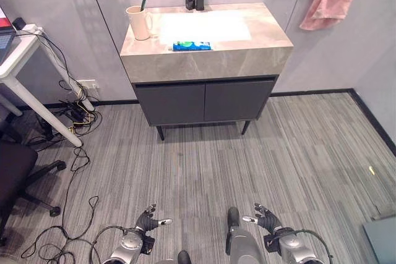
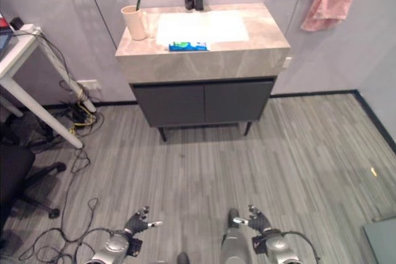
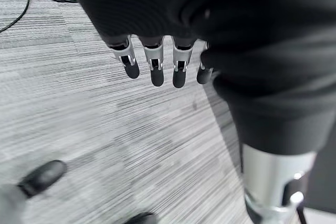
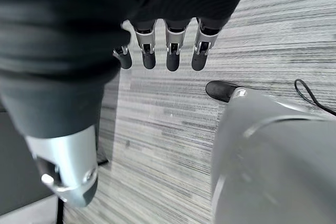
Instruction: Put brush and paste in cup on sink, flatten towel.
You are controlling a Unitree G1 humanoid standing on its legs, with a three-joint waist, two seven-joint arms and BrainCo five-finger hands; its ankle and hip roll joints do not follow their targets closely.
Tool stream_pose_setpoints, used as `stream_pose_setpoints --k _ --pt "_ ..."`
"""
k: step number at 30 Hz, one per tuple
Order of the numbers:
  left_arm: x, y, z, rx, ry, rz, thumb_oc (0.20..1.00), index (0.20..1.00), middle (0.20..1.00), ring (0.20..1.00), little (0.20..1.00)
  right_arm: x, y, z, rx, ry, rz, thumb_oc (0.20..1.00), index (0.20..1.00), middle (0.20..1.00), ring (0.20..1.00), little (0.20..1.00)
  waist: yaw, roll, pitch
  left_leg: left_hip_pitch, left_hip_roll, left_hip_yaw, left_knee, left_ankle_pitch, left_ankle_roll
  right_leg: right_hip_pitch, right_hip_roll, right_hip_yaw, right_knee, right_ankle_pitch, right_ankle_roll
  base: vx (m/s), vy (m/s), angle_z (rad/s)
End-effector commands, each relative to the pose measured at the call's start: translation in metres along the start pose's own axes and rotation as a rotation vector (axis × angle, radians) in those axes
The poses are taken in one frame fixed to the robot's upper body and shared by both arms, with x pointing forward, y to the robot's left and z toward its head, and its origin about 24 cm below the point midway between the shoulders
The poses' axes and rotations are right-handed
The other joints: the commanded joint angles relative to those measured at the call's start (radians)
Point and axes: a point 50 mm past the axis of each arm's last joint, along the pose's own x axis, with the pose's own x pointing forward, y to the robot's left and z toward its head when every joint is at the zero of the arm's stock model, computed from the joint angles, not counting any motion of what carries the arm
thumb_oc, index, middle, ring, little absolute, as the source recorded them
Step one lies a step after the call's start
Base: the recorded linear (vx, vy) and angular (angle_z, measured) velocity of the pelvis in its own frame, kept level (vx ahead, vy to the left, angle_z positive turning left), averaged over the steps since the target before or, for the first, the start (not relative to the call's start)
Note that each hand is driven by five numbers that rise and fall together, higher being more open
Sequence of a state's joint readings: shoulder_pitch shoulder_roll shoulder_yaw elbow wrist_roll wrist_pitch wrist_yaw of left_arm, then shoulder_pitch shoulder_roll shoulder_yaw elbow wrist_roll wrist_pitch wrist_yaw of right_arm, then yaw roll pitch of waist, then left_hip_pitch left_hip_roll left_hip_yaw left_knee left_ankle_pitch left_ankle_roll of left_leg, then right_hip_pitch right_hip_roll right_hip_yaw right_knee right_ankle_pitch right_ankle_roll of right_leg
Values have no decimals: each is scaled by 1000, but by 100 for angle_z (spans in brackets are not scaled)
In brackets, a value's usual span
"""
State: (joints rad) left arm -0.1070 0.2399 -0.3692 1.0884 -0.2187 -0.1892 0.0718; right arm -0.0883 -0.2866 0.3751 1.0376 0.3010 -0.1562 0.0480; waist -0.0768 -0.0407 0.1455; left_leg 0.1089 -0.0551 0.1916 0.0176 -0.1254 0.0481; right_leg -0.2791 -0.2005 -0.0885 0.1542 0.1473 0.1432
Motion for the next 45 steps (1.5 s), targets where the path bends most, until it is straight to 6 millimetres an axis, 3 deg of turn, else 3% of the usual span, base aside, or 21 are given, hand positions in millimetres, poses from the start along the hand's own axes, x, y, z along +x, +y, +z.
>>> stream_pose_setpoints --k 1,6,7,8,9,12,16,17,18,22,26,28,29,30,33,34,35,38,39,44,45 --pt "8 6 29 -104 -94 34 1000 1000 1000 1000 1000 6 -7 32 -54 -110 5 1000 1000 1000 1000 1000 -24 29 -29 87 42 -70 92 -7 -59 -30 69 1 4 40 0 398 -198 20" --pt "9 3 34 -90 -111 15 1000 1000 1000 1000 1000 1 -16 30 -166 -110 3 1000 1000 1000 1000 1000 -29 34 -31 9 136 -81 299 238 -150 38 123 -47 -14 -15 -67 288 -206 6" --pt "9 3 34 -90 -111 15 1000 1000 1000 1000 1000 1 -16 30 -166 -110 3 1000 1000 1000 1000 1000 -30 34 -31 9 136 -81 299 238 -150 38 123 -47 -15 -15 -67 290 -263 10" --pt "10 1 39 -84 -119 8 1000 1000 1000 1000 1000 -1 -18 24 -167 -97 -6 1000 1000 1000 1000 1000 -31 16 -22 -56 171 -44 435 306 -168 77 123 -62 -32 -36 -97 269 -234 14" --pt "11 1 40 -77 -118 12 1000 1000 1000 1000 1000 -1 -20 20 -177 -77 -14 1000 1000 1000 1000 1000 -29 6 -13 -86 186 -10 450 302 -163 95 116 -71 -41 -49 -104 386 -268 33" --pt "12 0 42 -74 -121 20 1000 1000 1000 1000 1000 -3 -21 13 -218 -49 -17 1000 1000 1000 1000 1000 -16 -1 4 -188 160 47 346 215 -136 148 99 -85 -73 -63 -82 262 -59 26" --pt "11 -1 38 -70 -114 23 1000 1000 1000 1000 1000 -4 -19 8 -261 -33 0 1000 1000 1000 1000 1000 4 0 -2 -275 150 67 139 198 -122 195 89 -65 -103 -83 -58 259 57 22" --pt "10 -1 36 -68 -109 26 1000 1000 1000 1000 1000 -4 -18 8 -277 -38 7 1000 1000 1000 1000 1000 15 6 -4 -286 151 46 59 235 -126 210 94 -56 -107 -90 -55 568 187 -19" --pt "10 0 31 -63 -95 41 1000 1000 1000 1000 1000 -4 -15 7 -311 -39 18 1000 1000 1000 1000 1000 42 24 -3 -342 185 -11 -78 343 -147 249 108 -36 -109 -119 -55 576 184 -26" --pt "9 2 27 -59 -84 44 1000 1000 1000 1000 1000 -4 -15 3 -351 -14 31 1000 1000 1000 1000 1000 53 41 -14 -395 239 30 -105 402 -176 317 102 -9 -96 -168 -49 489 184 -58" --pt "9 9 31 -34 -99 58 1000 1000 1000 1000 1000 -2 -12 1 -377 8 34 1000 1000 1000 1000 1000 82 33 -38 -399 164 -39 5 356 -125 383 47 45 -24 -210 -31 482 277 -44" --pt "10 15 41 -10 -138 67 1000 1000 1000 1000 1000 -2 -7 2 -344 -7 36 1000 1000 1000 1000 1000 78 18 -35 -407 129 -19 95 296 -87 347 3 70 90 -155 -24 332 297 -50" --pt "10 16 45 5 -155 69 1000 1000 1000 1000 1000 -1 -6 5 -343 -18 43 1000 1000 1000 1000 1000 80 13 -35 -404 105 -6 114 266 -66 322 -23 79 152 -91 -20 418 439 -13" --pt "9 20 54 31 -195 66 1000 1000 1000 1000 1000 0 -2 15 -392 -59 67 1000 1000 1000 1000 1000 78 14 -23 -365 64 -4 110 231 -33 270 -50 92 288 41 -26 334 351 -11" --pt "9 24 58 37 -209 72 1000 1000 1000 1000 1000 1 1 25 -437 -102 79 1000 1000 1000 1000 1000 72 29 -1 -324 56 3 98 210 -8 203 -50 80 403 111 -28 250 253 14" --pt "9 25 56 51 -204 70 1000 1000 1000 1000 1000 1 2 31 -495 -121 105 1000 1000 1000 1000 1000 59 37 6 -299 54 -1 87 200 -5 170 -9 91 435 88 -28 289 179 19" --pt "8 26 53 60 -191 65 1000 1000 1000 1000 1000 0 4 33 -537 -135 122 1000 1000 1000 1000 1000 49 33 12 -272 47 -3 76 193 -3 148 35 88 424 37 -32 305 172 -4" --pt "8 31 47 47 -165 95 1000 1000 1000 1000 1000 1 5 39 -604 -157 124 1000 1000 1000 1000 1000 65 34 8 -192 51 35 25 158 -15 96 -43 -105 326 -35 -13 296 99 -34" --pt "8 31 45 46 -161 91 1000 1000 1000 1000 1000 1 4 40 -622 -159 122 1000 1000 1000 1000 1000 55 36 15 -169 59 36 13 164 -21 90 -35 -136 268 -45 -21 310 -66 -72" --pt "10 32 44 51 -143 107 1000 1000 1000 1000 1000 2 5 46 -629 -175 112 1000 1000 1000 1000 1000 34 17 13 -120 82 19 18 136 -56 72 -79 -64 40 56 28 253 -171 10" --pt "10 32 46 52 -148 111 1000 1000 1000 1000 1000 2 5 46 -636 -174 112 1000 1000 1000 1000 1000 25 8 5 -111 90 0 19 126 -69 63 -90 -8 -10 82 38 322 -283 25"
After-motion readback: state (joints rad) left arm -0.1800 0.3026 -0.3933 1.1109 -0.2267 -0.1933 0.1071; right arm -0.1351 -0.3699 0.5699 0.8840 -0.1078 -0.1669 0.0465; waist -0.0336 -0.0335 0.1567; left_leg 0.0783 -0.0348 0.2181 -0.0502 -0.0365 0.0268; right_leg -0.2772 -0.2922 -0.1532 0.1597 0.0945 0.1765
